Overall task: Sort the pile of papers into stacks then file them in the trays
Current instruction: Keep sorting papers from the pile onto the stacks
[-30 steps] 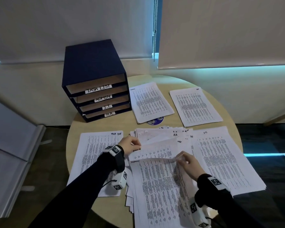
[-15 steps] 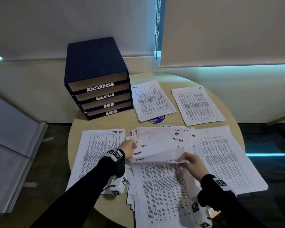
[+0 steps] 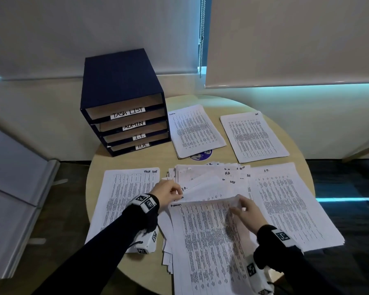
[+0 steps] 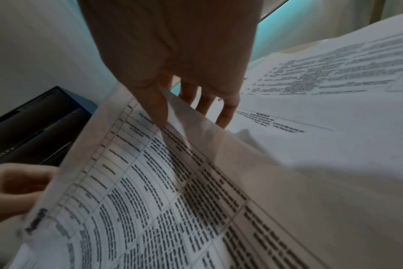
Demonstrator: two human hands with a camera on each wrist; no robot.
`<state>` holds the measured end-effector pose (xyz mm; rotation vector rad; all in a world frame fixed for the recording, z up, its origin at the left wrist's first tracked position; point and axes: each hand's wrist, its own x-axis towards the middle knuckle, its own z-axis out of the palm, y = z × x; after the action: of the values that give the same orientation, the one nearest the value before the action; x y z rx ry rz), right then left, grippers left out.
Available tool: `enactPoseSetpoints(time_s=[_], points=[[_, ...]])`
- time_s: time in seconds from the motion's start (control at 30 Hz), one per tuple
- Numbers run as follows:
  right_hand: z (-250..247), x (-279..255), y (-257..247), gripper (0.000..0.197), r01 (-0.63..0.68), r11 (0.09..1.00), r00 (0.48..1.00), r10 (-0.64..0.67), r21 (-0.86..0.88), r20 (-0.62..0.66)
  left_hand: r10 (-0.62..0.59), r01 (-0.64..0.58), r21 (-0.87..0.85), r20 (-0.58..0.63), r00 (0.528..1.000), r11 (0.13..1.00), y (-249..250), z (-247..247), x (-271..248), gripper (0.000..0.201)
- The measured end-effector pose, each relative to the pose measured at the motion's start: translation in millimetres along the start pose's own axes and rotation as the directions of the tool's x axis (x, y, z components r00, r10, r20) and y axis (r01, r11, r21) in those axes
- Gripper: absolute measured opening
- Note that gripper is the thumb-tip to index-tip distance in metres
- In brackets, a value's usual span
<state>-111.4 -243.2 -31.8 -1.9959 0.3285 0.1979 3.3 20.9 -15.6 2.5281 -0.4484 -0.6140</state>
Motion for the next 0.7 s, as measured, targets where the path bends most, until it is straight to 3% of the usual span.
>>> enactPoseSetpoints(time_s=[0.13,0.23,0.37,0.4,0.53,0.6,0.7], points=[[-2,6,7,0.012,-0.049,0.993,0.994,0.037,-0.11,-0.107,0.079,-0.072,-0.153,0.038,0.996,0.986,4,-3,-15,0.008],[1,8,6,0.025,-0.062,0.998,0.997,0.062,0.008,-0.047,0.085,-0.073,-0.174,0.058,0.995,0.982,3,-2,-20,0.006],[6,4,-2,0.013,-0.05,0.994,0.996,0.058,0.098,-0.074,0.07,-0.07,-0.123,-0.003,0.998,0.99,1,1,-20,0.005],[7,3,-3,0.009,-0.044,0.994,0.996,0.051,0.101,-0.07,0.068,-0.067,-0.123,0.009,0.998,0.99,0,3,-19,0.005],[4,-1,3,0.023,-0.032,0.993,0.998,0.039,0.115,-0.054,0.072,-0.053,-0.12,0.154,0.985,0.991,0,9,-19,0.011],[0,-4,9,0.024,-0.037,0.992,0.998,0.042,0.121,-0.037,0.017,0.015,-0.214,0.148,0.989,0.977,2,8,-18,0.023],[-6,-9,15,0.022,-0.036,0.991,0.999,0.04,0.131,-0.025,-0.16,0.159,-0.29,0.02,0.987,0.944,-3,10,-10,0.029]])
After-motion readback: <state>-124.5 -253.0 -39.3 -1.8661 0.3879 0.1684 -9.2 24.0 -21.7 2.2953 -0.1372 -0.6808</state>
